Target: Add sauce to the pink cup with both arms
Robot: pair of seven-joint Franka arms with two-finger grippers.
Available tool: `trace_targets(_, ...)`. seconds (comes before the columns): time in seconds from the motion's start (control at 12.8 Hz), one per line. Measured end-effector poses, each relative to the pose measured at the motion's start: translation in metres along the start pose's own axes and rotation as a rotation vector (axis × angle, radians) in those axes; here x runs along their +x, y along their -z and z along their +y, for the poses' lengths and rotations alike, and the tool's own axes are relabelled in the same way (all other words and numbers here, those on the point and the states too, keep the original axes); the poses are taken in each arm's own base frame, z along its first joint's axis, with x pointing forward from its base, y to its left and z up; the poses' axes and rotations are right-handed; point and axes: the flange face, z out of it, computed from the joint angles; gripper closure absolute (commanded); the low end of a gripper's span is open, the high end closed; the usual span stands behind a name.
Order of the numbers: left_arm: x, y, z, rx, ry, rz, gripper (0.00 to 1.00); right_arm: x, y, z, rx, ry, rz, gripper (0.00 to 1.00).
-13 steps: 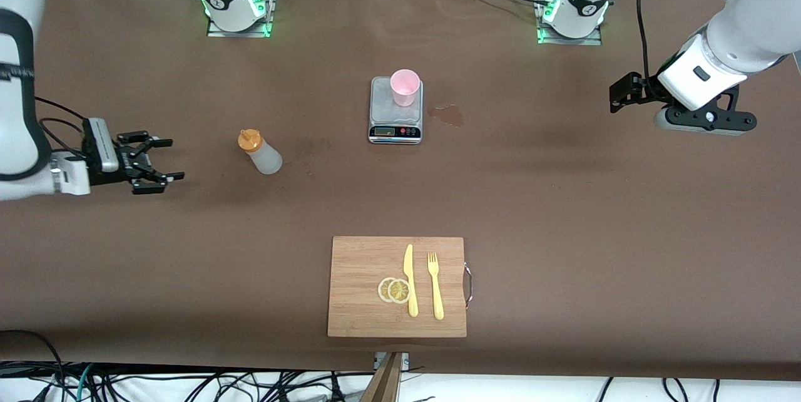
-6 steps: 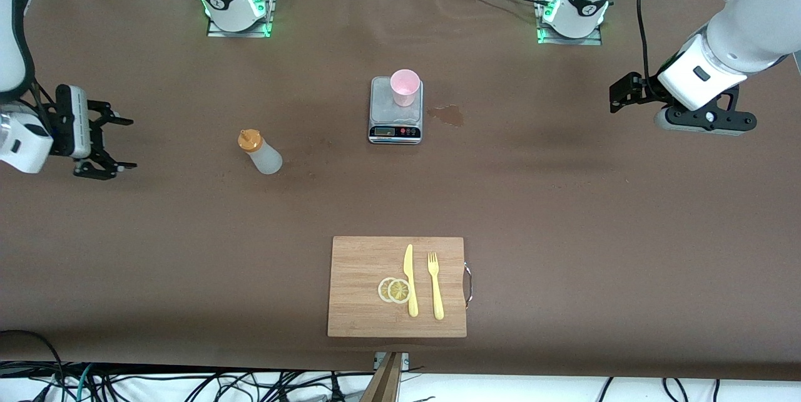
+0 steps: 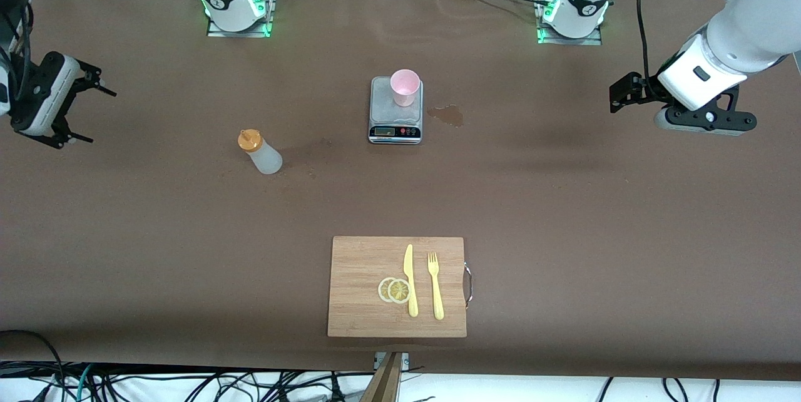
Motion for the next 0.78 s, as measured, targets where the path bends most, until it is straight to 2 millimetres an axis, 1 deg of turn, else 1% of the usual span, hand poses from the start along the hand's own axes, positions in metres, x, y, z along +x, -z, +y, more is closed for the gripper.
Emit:
trace_targets(0.23, 0.0, 0.0, 0.0, 0.0, 0.0, 0.0, 0.0, 0.008, 0.011, -0.027, -0.048, -0.337, -0.041, 0.0)
trace_targets(0.39, 0.0, 0.0, 0.0, 0.0, 0.0, 0.0, 0.0, 0.014, 0.021, -0.046, -0.079, -0.518, -0.056, 0.0)
trace_targets(0.62, 0.0, 0.0, 0.0, 0.0, 0.0, 0.0, 0.0, 0.025, 0.042, -0.081, -0.087, -0.696, -0.059, 0.0)
trace_targets(0.78, 0.0, 0.0, 0.0, 0.0, 0.0, 0.0, 0.0, 0.033, 0.052, -0.099, -0.097, -0.765, -0.051, 0.0)
